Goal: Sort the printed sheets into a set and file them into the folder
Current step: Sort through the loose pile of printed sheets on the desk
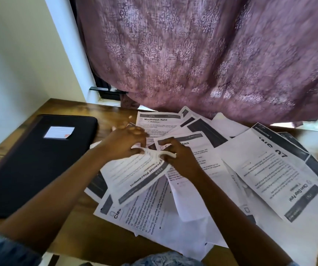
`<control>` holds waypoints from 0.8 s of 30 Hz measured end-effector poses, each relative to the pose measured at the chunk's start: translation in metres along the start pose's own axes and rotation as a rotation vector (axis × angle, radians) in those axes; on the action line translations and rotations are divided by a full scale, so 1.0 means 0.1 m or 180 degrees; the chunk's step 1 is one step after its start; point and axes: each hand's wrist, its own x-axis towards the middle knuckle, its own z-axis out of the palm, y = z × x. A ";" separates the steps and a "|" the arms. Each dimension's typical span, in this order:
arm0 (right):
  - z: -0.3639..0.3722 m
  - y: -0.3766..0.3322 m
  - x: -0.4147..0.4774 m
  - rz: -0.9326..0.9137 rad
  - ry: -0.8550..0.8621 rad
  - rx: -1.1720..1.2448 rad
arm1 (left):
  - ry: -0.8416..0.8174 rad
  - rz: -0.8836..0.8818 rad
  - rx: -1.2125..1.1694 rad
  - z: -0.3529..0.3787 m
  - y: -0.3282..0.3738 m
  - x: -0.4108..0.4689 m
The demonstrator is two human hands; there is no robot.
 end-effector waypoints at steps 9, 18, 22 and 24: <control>-0.67 0.74 -0.04 0.1436 0.1200 -0.0757 | 0.0495 -0.2370 -0.3286 -0.13 -0.25 0.37; -0.72 1.08 -0.32 0.1829 0.1067 -0.1304 | 0.0493 -0.2396 -0.3510 -0.31 -0.17 0.65; -0.68 1.09 -0.32 0.1804 0.1049 -0.1194 | 0.0731 -0.1948 -0.3765 -0.91 -0.03 0.85; -0.68 1.07 -0.30 0.1833 0.1106 -0.1044 | 0.0946 -0.2006 -0.4419 -1.03 -0.04 0.94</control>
